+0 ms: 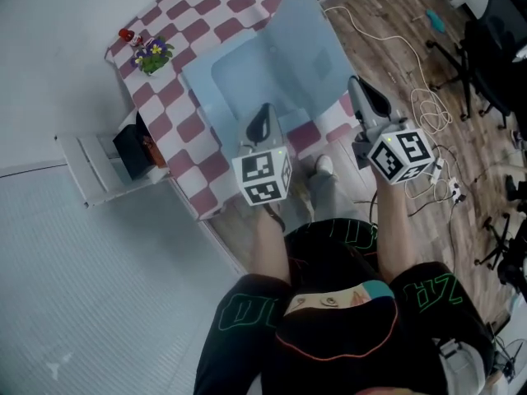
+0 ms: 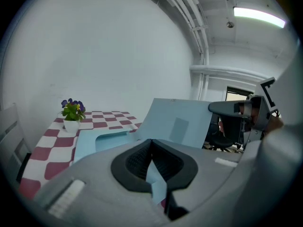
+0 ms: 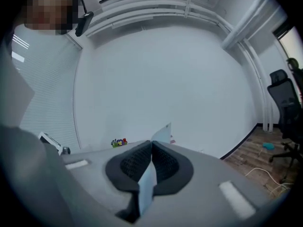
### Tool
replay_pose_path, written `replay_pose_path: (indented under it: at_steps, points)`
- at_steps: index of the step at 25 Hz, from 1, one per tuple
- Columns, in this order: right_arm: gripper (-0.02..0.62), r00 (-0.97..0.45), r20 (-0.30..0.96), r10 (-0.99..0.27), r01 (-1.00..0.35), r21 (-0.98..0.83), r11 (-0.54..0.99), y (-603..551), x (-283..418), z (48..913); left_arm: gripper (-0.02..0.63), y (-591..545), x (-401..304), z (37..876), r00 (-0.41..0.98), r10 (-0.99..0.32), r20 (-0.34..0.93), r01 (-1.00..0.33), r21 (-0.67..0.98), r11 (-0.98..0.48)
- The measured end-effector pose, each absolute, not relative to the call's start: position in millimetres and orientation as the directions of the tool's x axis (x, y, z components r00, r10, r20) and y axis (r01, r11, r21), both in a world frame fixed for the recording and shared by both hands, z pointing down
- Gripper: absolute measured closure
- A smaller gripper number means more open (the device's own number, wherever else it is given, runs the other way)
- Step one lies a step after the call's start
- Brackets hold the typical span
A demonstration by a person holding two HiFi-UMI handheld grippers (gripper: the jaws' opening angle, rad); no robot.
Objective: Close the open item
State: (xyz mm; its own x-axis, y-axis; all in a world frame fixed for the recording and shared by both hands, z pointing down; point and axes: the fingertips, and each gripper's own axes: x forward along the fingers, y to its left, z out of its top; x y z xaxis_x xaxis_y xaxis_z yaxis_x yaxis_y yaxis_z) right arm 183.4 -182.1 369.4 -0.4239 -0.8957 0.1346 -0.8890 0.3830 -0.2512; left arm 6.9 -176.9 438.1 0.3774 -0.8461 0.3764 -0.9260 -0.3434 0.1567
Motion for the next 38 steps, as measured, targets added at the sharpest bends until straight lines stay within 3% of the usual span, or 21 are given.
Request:
replay_pose_path:
  at_steps: [14, 27, 38]
  points:
    - [0.588, -0.553, 0.128, -0.823, -0.831, -0.157, 0.533, -158.0, 63.3, 354.8, 0.597, -145.4, -87.6, 423.4, 0.308, -0.885, 0.348, -0.951, 0.133, -0.279]
    - [0.588, -0.706, 0.288, -0.647, -0.68, -0.021, 0.733, -131.3, -41.9, 398.1, 0.597, -127.0, -162.6, 415.8, 0.188, -0.926, 0.327, -0.98, 0.128, -0.154]
    - [0.586, -0.731, 0.438, -0.523, -0.577, 0.012, 0.817, -110.9, -87.1, 450.5, 0.597, -105.4, -192.2, 444.6, 0.139, -0.915, 0.38, -0.982, 0.176, -0.076]
